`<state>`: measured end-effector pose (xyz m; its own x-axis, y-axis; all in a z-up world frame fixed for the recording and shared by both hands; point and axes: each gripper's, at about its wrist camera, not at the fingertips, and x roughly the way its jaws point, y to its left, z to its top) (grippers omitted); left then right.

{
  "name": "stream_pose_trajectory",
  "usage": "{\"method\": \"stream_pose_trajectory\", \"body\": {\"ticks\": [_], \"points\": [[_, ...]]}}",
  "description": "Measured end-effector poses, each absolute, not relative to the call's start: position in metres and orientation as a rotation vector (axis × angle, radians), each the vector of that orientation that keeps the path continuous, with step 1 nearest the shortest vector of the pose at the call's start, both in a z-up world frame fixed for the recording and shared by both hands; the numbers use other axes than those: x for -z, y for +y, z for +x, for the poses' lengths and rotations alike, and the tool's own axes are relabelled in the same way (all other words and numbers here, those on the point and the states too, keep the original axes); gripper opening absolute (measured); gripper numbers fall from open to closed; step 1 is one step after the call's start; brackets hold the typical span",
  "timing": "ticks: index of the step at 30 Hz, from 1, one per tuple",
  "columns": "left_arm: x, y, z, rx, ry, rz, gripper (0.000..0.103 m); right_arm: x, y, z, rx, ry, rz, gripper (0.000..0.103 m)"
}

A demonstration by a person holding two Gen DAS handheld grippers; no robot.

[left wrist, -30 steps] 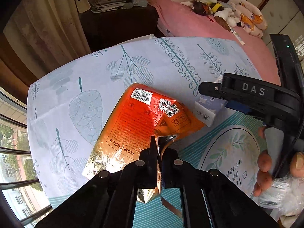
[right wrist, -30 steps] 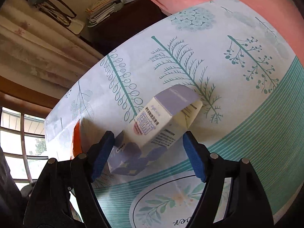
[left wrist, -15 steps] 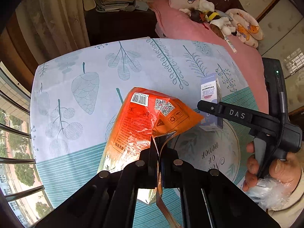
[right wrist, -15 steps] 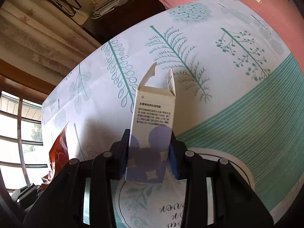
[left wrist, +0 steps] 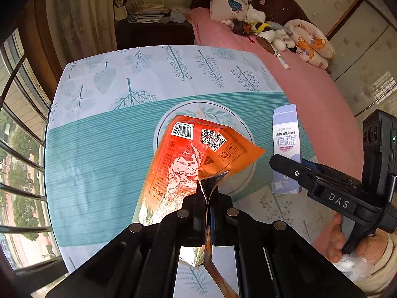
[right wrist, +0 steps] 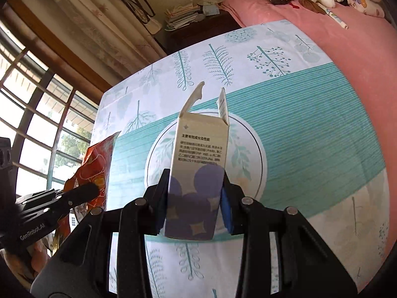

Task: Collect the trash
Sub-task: 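Carry the orange bag and carton in both tools down over the bin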

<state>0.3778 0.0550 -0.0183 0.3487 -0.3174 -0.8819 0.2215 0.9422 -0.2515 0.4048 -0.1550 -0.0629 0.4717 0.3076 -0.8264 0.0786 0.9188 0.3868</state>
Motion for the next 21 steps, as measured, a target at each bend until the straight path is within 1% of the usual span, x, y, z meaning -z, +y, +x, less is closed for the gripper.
{"method": "stream_pose_trajectory", "body": {"ticks": [7,12,21], "points": [[0.015,0.013,0.256,0.285,1.114,-0.147,0.002,0.041,-0.181,0.285,-0.268,1.054,0.346,0.032],[0.026,-0.009,0.179,0.254,1.119,-0.188,0.002,0.034,-0.204,0.212,-0.321,1.048,0.295,0.032],[0.057,-0.035,0.086,0.246,1.197,-0.115,0.002,0.048,-0.224,0.114,-0.349,1.094,0.250,0.032]]}}
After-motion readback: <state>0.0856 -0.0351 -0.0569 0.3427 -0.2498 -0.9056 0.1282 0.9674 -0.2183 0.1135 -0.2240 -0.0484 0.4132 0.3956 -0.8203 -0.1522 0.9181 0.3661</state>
